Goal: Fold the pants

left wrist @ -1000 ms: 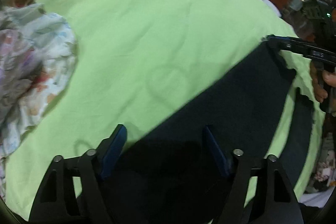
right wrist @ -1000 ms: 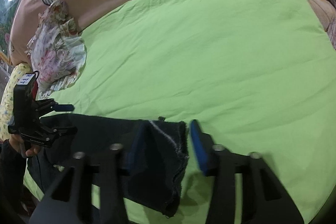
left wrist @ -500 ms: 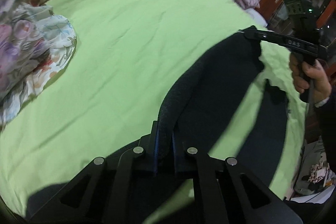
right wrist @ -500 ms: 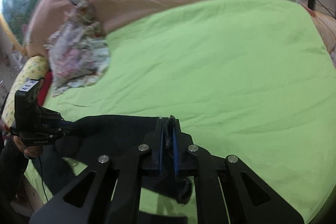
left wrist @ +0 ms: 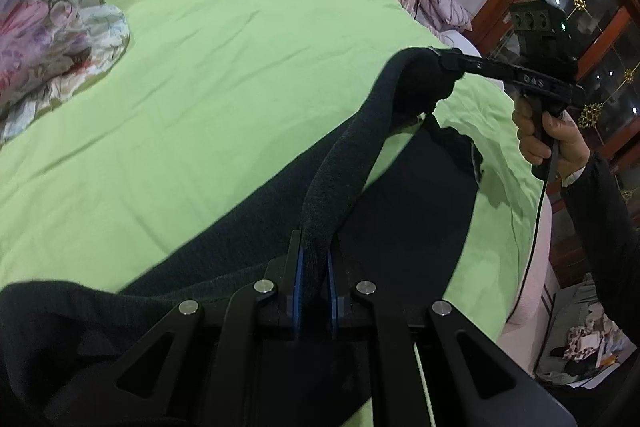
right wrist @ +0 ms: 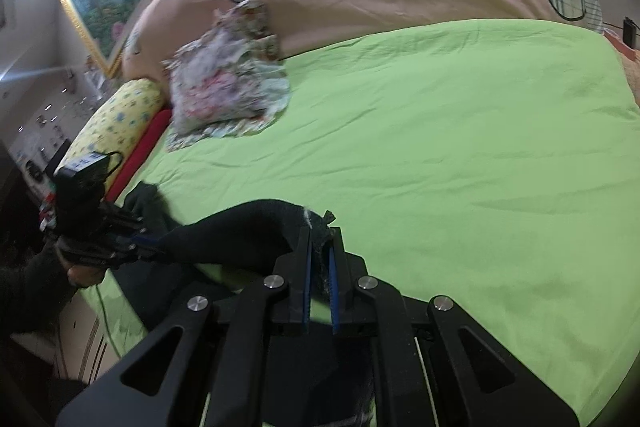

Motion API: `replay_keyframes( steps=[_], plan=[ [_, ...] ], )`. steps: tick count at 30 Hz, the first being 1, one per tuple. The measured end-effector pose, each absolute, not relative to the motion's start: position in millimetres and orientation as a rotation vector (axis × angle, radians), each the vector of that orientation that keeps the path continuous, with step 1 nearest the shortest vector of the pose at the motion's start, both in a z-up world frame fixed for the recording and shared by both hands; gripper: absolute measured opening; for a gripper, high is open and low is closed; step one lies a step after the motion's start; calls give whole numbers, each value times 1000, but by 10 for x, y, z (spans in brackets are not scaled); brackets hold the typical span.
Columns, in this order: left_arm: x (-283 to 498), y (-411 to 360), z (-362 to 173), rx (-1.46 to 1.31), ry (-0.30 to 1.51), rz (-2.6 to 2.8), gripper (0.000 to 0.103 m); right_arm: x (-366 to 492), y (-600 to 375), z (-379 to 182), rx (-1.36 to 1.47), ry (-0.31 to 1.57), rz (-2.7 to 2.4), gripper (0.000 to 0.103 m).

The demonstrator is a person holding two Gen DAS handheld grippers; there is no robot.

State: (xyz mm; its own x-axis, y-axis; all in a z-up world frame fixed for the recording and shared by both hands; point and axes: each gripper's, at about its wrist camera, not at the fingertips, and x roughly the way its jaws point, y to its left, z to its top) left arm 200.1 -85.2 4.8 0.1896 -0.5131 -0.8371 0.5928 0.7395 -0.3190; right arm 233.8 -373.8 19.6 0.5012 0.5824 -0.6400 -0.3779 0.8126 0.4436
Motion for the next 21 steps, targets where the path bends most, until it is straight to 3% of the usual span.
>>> replay_keyframes(
  steps=[21],
  plan=[
    [1473,-896,18,56,1178,-873,8,1600,-3964,32,191,956,633,8]
  ],
)
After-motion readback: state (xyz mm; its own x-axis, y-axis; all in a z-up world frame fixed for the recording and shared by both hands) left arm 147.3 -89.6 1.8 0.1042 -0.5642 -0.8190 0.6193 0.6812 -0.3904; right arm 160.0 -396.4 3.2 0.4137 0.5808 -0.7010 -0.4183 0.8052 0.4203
